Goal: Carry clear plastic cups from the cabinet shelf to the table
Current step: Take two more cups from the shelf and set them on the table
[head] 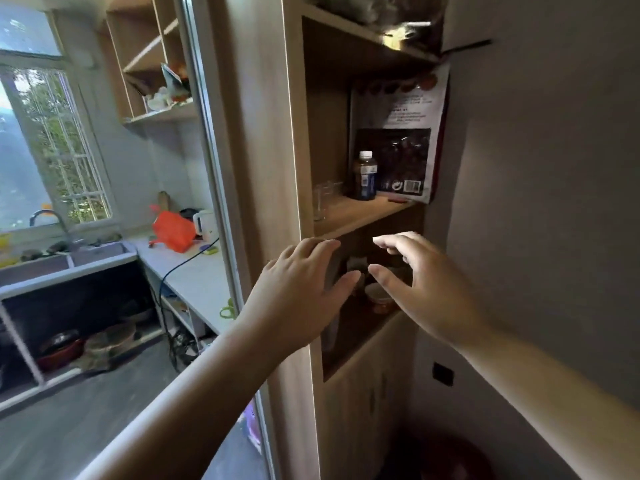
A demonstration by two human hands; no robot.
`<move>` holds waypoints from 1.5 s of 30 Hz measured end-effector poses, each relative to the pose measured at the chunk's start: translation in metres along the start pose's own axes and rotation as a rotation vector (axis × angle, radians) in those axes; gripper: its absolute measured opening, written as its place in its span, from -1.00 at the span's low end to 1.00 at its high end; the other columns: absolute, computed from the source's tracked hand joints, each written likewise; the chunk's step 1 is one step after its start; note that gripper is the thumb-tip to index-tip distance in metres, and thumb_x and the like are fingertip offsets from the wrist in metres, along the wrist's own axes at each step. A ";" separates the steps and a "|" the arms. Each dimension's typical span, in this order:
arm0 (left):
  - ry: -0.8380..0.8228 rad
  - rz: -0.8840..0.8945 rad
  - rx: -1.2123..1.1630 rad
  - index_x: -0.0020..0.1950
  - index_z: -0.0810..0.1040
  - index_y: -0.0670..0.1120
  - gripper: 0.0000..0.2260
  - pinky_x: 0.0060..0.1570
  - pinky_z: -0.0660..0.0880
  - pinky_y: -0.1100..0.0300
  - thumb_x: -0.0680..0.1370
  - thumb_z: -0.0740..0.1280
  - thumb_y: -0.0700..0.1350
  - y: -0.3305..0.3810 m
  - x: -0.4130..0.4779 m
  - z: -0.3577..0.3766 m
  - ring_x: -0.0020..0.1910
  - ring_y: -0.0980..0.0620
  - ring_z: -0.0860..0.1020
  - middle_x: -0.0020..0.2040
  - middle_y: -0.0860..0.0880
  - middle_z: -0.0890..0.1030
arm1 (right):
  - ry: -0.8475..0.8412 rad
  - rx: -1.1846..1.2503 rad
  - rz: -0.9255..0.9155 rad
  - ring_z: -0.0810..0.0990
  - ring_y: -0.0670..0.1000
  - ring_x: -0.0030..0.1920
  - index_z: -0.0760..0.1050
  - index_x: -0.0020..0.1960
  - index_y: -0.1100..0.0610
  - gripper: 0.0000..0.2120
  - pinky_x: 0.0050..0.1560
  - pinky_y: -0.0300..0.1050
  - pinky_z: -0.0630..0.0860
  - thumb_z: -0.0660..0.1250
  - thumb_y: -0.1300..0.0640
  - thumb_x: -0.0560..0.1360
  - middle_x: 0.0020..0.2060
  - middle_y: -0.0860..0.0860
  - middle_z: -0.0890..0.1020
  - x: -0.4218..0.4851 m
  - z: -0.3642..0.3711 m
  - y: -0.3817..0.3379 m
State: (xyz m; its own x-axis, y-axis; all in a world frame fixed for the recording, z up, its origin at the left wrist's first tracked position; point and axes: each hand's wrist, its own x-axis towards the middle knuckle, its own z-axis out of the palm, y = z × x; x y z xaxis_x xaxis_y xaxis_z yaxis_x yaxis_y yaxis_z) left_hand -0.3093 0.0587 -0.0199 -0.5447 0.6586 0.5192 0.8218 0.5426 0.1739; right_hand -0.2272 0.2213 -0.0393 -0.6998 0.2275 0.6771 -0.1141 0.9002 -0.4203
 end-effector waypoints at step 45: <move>0.137 -0.479 0.309 0.37 0.29 0.03 -0.60 0.23 0.23 0.13 0.55 0.19 0.07 -0.077 0.327 0.182 0.34 0.06 0.26 0.34 0.04 0.38 | -0.453 0.180 -0.586 0.42 -0.03 0.23 0.40 0.30 0.02 -0.59 0.20 -0.10 0.43 0.34 0.16 0.46 0.22 -0.03 0.49 0.389 0.176 0.282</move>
State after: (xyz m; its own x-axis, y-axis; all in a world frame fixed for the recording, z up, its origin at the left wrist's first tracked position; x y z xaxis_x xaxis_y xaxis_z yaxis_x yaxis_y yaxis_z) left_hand -0.5814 0.3267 -0.0158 -0.8000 0.2400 0.5500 0.3913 0.9035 0.1749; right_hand -0.6557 0.4978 -0.0008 -0.7059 -0.4785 0.5222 -0.6421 0.7436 -0.1867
